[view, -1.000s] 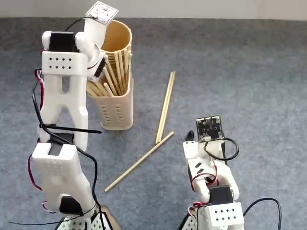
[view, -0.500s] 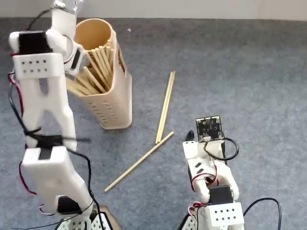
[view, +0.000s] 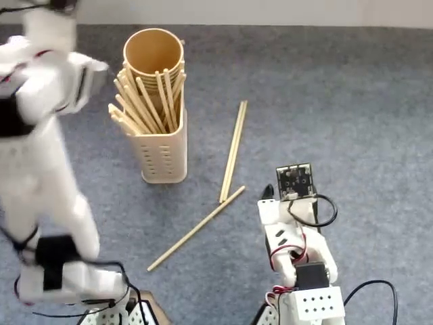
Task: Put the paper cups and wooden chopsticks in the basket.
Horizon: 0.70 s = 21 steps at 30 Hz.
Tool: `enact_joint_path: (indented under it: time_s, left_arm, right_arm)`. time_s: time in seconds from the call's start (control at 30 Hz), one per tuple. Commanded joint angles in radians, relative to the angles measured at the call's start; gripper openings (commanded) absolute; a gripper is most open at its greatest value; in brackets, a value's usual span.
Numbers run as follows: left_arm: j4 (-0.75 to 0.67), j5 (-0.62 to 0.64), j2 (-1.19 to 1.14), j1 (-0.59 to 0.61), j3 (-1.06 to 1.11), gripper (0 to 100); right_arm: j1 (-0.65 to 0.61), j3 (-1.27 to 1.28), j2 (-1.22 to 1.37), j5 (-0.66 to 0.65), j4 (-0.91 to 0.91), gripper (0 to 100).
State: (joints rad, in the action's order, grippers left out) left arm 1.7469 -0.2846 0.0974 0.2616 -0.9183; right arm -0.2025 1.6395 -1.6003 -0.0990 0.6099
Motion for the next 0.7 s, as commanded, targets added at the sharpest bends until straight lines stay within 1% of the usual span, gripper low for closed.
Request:
enact_joint_path:
  time_s: [0.0, 0.1, 0.17, 0.23, 0.3, 0.33, 0.4, 0.5, 0.6, 0.67]
  left_arm:
    - [-0.023, 0.08, 0.136, 0.142, -0.024, 24]
    - [0.008, 0.155, 0.196, 0.315, 0.015, 24]
    - [0.02, 0.169, 0.231, 0.386, 0.14, 24]
    - [0.02, 0.166, 0.282, 0.378, 0.298, 24]
    - [0.015, 0.163, 0.349, 0.34, 0.478, 24]
    - [-0.009, 0.163, 0.398, 0.318, 0.573, 24]
    - [-0.098, 0.166, 0.518, 0.272, 0.779, 24]
    - [-0.302, 0.17, 0.723, 0.228, 1.141, 24]
    - [-0.52, 0.207, 0.9, 0.222, 1.512, 24]
    - [-0.663, 0.233, 0.987, 0.225, 1.727, 24]
  right_arm:
    - [0.001, -0.01, -0.012, -0.012, 0.01, 28.1]
    - [0.002, -0.062, -0.01, -0.008, 0.088, 28.1]
    - [0.002, -0.12, -0.01, -0.006, 0.13, 28.1]
    - [0.002, -0.168, -0.01, 0.028, 0.153, 28.1]
    - [0.002, -0.214, -0.008, 0.048, 0.159, 28.1]
    - [0.002, -0.237, -0.007, 0.048, 0.159, 28.1]
    - [-0.001, -0.285, 0.028, 0.049, 0.17, 28.1]
    - [-0.002, -0.406, 0.183, 0.057, 0.196, 28.1]
    - [-0.01, -0.555, 0.398, 0.11, 0.191, 28.1]
    - [-0.062, -0.659, 0.544, 0.132, 0.162, 28.1]
